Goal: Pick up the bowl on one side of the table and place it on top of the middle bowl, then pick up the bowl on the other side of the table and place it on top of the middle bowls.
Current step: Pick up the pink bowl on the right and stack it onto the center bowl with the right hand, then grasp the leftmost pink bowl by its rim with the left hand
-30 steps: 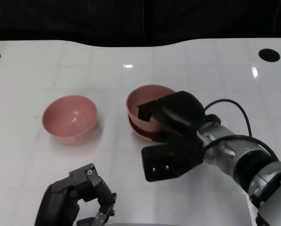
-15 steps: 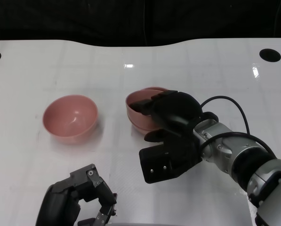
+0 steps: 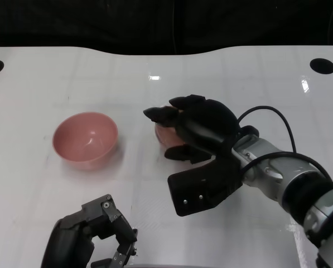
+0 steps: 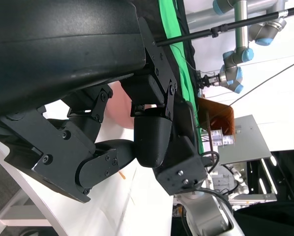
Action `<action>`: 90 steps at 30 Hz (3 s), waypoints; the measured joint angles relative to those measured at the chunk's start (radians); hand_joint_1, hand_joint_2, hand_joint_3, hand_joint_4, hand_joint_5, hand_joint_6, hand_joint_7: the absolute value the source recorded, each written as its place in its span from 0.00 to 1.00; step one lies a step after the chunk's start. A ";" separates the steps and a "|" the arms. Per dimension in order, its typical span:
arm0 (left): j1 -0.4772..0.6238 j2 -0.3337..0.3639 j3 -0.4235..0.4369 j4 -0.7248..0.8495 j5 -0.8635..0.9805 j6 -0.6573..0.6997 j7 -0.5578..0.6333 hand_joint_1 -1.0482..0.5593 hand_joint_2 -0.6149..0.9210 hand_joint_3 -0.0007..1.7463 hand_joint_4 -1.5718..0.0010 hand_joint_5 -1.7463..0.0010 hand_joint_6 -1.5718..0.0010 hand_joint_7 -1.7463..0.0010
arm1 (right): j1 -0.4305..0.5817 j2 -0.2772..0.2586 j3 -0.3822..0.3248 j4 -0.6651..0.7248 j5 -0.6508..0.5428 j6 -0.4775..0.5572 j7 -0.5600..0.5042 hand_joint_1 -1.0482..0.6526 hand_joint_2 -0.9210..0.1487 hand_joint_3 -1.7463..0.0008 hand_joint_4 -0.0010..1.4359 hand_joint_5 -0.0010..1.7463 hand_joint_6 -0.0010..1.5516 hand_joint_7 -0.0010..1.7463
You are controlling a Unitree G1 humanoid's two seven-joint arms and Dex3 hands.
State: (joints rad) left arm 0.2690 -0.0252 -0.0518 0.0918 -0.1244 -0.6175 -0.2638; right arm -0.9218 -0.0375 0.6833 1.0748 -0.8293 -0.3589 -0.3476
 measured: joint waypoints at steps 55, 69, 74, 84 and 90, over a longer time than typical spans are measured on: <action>-0.011 0.023 0.034 0.005 -0.006 -0.013 0.007 0.54 0.78 0.53 0.49 0.12 0.49 0.29 | 0.387 -0.186 -0.157 -0.481 0.098 -0.098 -0.029 0.34 0.00 0.89 0.33 0.15 0.31 0.08; -0.009 0.067 0.086 -0.151 0.153 0.074 0.087 0.59 0.87 0.38 0.63 0.36 0.60 0.69 | 0.712 -0.281 -0.328 -0.753 0.301 -0.297 0.056 0.49 0.35 0.55 0.52 0.65 0.63 0.30; -0.004 0.142 0.113 -0.261 0.331 0.180 0.118 0.53 1.00 0.11 0.66 0.60 0.58 0.95 | 0.812 -0.298 -0.368 -0.792 0.370 -0.395 0.111 0.51 0.43 0.43 0.55 0.69 0.66 0.37; -0.018 0.228 0.144 -0.416 0.629 0.364 0.177 0.38 1.00 0.06 0.64 0.80 0.65 1.00 | 0.903 -0.327 -0.444 -0.817 0.518 -0.457 0.265 0.53 0.50 0.21 0.57 0.96 0.60 0.59; -0.105 0.255 0.097 -0.426 0.867 0.483 0.220 0.32 1.00 0.07 0.65 0.89 0.67 1.00 | 0.908 -0.313 -0.454 -0.798 0.589 -0.455 0.341 0.49 0.58 0.15 0.64 1.00 0.55 0.83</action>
State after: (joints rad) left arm 0.1639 0.2301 0.0451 -0.3343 0.7426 -0.1341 -0.0436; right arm -0.0142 -0.3502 0.2293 0.2766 -0.2400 -0.8143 -0.0063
